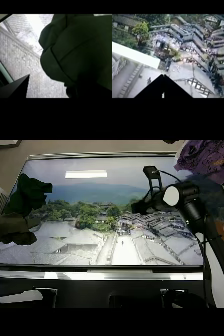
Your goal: Fold the clothes and pants, and hang the long-sleeved shirts on hangers.
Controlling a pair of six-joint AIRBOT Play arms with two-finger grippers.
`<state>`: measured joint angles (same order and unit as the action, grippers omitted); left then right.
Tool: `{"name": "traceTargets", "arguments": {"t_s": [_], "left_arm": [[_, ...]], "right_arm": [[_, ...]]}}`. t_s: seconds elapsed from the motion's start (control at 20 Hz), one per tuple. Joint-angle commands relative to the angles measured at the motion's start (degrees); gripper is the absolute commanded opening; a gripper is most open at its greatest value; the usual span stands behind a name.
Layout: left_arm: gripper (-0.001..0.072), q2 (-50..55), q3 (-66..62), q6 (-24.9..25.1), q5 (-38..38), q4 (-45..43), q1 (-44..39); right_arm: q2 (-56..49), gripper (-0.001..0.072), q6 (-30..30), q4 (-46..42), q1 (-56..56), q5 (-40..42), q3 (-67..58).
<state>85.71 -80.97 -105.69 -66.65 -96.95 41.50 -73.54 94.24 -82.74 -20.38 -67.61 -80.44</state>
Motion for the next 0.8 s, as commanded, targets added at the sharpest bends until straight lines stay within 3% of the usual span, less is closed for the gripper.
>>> {"name": "traceTargets", "arguments": {"t_s": [0.0, 0.25, 0.3, 0.35, 0.4, 0.6, 0.75], "left_arm": [[0.072, 5.9, 0.0, 2.4, 6.5, -0.1, -0.5], [0.072, 10.5, 0.0, 2.4, 13.8, 0.0, -3.7], [0.0682, 11.1, 0.0, 2.4, 13.7, 0.2, -4.4], [0.0329, 11.2, 0.0, 2.4, 12.9, 1.0, -5.1], [0.0028, 11.2, 0.0, 2.7, 12.0, 1.9, -6.0], [0.0014, 9.1, 0.0, 9.9, 9.4, 10.7, -11.0], [0.0013, 5.0, 0.0, 11.9, 9.2, 19.1, -18.7]], "right_arm": [[0.0, 0.0032, 0.0, 1.3, -0.1, -1.2, -0.1], [0.0, 0.0032, 0.0, 1.3, 0.0, -1.0, -0.1], [0.0, 0.0032, 0.0, 1.3, 0.0, -1.0, -0.1], [0.0, 0.0032, 0.0, 1.3, 0.0, -1.0, -0.1], [0.0, 0.0032, 0.0, 1.3, 0.0, -1.0, -0.1], [0.0, 0.0032, 0.0, 1.8, 0.0, -1.3, -0.1], [0.0, 0.0032, 0.0, 3.1, 0.0, -1.5, -0.1]]}}
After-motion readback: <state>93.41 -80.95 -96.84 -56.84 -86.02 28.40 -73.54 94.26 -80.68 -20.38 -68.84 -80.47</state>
